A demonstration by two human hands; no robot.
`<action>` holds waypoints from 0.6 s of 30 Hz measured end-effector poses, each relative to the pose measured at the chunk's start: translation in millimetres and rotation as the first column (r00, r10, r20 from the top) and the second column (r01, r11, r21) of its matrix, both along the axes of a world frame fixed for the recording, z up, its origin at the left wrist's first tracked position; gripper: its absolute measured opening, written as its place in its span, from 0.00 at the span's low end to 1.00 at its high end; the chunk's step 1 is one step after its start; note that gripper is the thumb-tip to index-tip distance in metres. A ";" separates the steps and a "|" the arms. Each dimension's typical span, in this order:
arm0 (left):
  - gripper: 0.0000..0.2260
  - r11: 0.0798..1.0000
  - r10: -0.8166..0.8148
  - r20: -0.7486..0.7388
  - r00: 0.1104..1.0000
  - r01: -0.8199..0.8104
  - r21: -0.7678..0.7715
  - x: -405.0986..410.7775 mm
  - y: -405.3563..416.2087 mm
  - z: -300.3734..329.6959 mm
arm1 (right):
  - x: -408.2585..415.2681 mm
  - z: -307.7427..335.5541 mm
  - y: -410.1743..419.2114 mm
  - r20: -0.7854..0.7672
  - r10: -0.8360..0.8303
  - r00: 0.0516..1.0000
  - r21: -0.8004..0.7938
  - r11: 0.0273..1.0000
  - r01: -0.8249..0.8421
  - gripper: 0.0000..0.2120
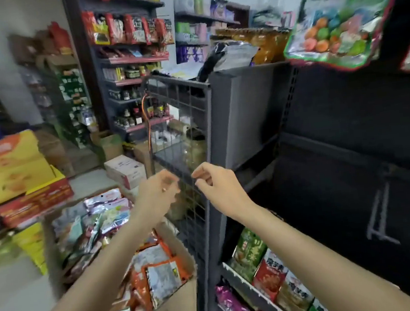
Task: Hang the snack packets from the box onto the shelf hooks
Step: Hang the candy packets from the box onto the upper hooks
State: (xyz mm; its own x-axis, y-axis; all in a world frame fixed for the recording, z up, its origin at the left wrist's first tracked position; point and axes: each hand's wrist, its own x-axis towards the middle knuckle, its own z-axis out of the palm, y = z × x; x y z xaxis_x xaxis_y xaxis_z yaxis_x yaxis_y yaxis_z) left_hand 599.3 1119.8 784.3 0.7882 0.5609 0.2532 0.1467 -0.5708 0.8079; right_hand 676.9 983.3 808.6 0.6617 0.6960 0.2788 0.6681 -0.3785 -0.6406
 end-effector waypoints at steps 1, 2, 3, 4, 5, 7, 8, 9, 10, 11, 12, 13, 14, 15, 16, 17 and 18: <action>0.03 1.000 0.031 -0.057 0.998 -0.031 -0.002 -10.6 16.0 -17.0 | -6.2 -17.4 17.4 -0.032 0.022 0.999 -0.060 0.998 -0.024 0.10; 0.03 0.998 0.055 -0.116 0.992 -0.054 0.008 -20.9 31.8 -32.7 | -12.2 -34.4 33.3 -0.059 0.040 0.997 -0.116 0.992 -0.047 0.11; 0.03 0.998 0.068 -0.185 0.980 -0.066 0.017 -30.4 47.3 -48.7 | -17.7 -52.1 48.4 -0.085 0.054 0.995 -0.170 0.983 -0.068 0.12; 0.04 0.998 0.067 -0.262 0.963 -0.062 0.025 -40.1 61.7 -63.5 | -23.2 -68.8 62.2 -0.109 0.062 0.992 -0.214 0.973 -0.085 0.12; 0.05 0.998 0.057 -0.341 0.938 -0.049 0.032 -48.8 75.4 -79.0 | -28.6 -85.0 74.5 -0.136 0.066 0.989 -0.255 0.962 -0.099 0.12; 0.09 0.998 0.024 -0.502 0.864 0.010 0.064 -65.3 97.6 -105.0 | -38.3 -113.8 95.3 -0.184 0.064 0.981 -0.329 0.936 -0.122 0.13; 0.12 0.994 -0.007 -0.574 0.819 0.069 0.086 -72.3 106.8 -116.5 | -41.1 -127.4 103.8 -0.205 0.060 0.977 -0.377 0.917 -0.135 0.15; 0.14 0.985 -0.046 -0.637 0.769 0.142 0.100 -78.1 115.4 -127.5 | -42.3 -141.0 110.9 -0.223 0.055 0.973 -0.427 0.892 -0.149 0.18; 0.17 0.971 -0.081 -0.690 0.719 0.213 0.107 -82.8 122.3 -136.4 | -42.4 -154.1 116.8 -0.246 0.053 0.968 -0.481 0.860 -0.169 0.21; 0.20 0.957 -0.111 -0.726 0.679 0.270 0.105 -86.8 128.0 -145.4 | -42.1 -166.9 121.4 -0.272 0.055 0.961 -0.524 0.829 -0.196 0.25; 0.23 0.941 -0.139 -0.744 0.653 0.321 0.106 -89.5 132.2 -152.8 | -42.3 -177.4 124.5 -0.313 0.052 0.948 -0.549 0.805 -0.226 0.31; 0.26 0.920 -0.156 -0.757 0.635 0.373 0.123 -90.9 135.6 -160.2 | -42.9 -188.3 127.0 -0.379 0.042 0.924 -0.543 0.799 -0.259 0.36; 0.30 0.890 -0.158 -0.774 0.613 0.427 0.157 -91.7 136.9 -165.2 | -44.6 -195.6 128.2 -0.439 0.022 0.898 -0.522 0.808 -0.274 0.40; 0.33 0.853 -0.147 -0.799 0.583 0.484 0.196 -91.8 137.2 -169.9 | -45.2 -203.8 128.8 -0.472 -0.002 0.882 -0.512 0.815 -0.272 0.43; 0.34 0.818 -0.131 -0.828 0.545 0.532 0.221 -91.9 136.3 -172.2 | -46.1 -210.1 129.0 -0.481 -0.026 0.876 -0.528 0.806 -0.266 0.46; 0.33 0.793 -0.114 -0.847 0.520 0.561 0.238 -91.5 135.9 -174.6 | -46.0 -218.2 129.5 -0.469 -0.034 0.883 -0.557 0.787 -0.266 0.49; 0.32 0.777 -0.101 -0.852 0.513 0.575 0.254 -91.1 136.6 -177.3 | -48.5 -223.1 129.9 -0.450 -0.029 0.892 -0.584 0.765 -0.270 0.51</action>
State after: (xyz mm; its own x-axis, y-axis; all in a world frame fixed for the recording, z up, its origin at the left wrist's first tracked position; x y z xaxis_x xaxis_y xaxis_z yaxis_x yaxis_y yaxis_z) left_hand 508.2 1256.4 607.0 0.8885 0.1989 -0.4135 0.2613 -0.9601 0.0995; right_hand 628.4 1113.1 585.5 0.5036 0.6926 -0.5165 0.4664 -0.7212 -0.5122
